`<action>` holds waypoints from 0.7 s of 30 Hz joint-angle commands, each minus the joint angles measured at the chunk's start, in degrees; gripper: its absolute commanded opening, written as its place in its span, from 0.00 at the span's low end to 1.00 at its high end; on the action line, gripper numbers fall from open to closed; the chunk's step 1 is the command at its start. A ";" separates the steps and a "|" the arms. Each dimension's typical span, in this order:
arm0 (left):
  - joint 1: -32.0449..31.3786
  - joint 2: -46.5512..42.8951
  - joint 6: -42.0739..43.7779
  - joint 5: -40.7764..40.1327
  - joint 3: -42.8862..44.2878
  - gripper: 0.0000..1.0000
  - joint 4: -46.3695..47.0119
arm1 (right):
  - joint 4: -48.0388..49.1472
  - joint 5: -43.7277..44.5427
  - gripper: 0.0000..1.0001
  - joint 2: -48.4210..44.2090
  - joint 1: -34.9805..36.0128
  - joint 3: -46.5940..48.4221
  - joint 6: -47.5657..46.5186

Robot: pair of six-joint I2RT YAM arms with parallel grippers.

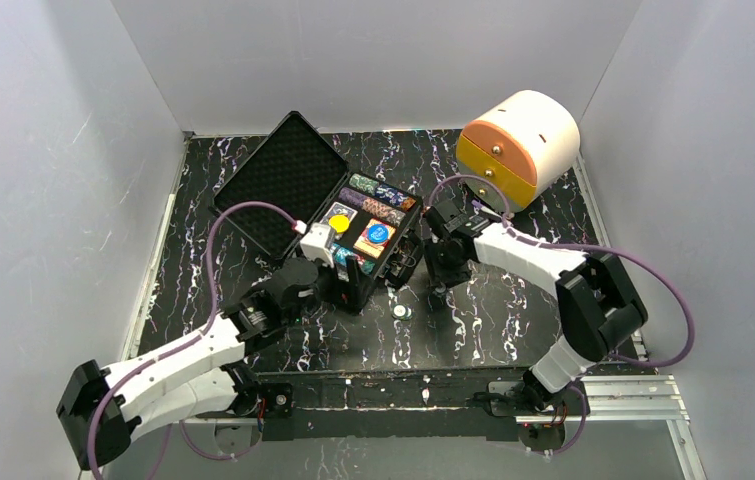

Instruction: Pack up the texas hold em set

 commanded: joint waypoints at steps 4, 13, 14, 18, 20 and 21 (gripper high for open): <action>-7.54 8.43 -9.25 2.56 -3.27 0.86 13.39 | 2.30 -2.58 0.26 -5.85 -0.58 -2.50 10.96; -10.09 20.75 -20.39 4.92 -6.83 0.86 30.54 | 5.85 -8.26 0.27 -9.82 -2.08 -6.81 21.56; -10.21 21.90 -21.14 5.88 -6.70 0.86 32.05 | 5.86 -8.48 0.27 -10.31 -2.28 -7.12 22.22; -10.49 25.32 -23.90 6.20 -5.77 0.84 36.09 | 6.34 -9.57 0.27 -12.42 -3.00 -8.27 25.28; -10.49 27.06 -25.78 6.07 -5.33 0.81 37.65 | 7.11 -10.60 0.27 -13.34 -3.24 -8.90 26.51; -10.49 27.89 -26.50 6.11 -5.09 0.79 38.42 | 7.33 -11.39 0.27 -13.58 -3.34 -9.19 27.10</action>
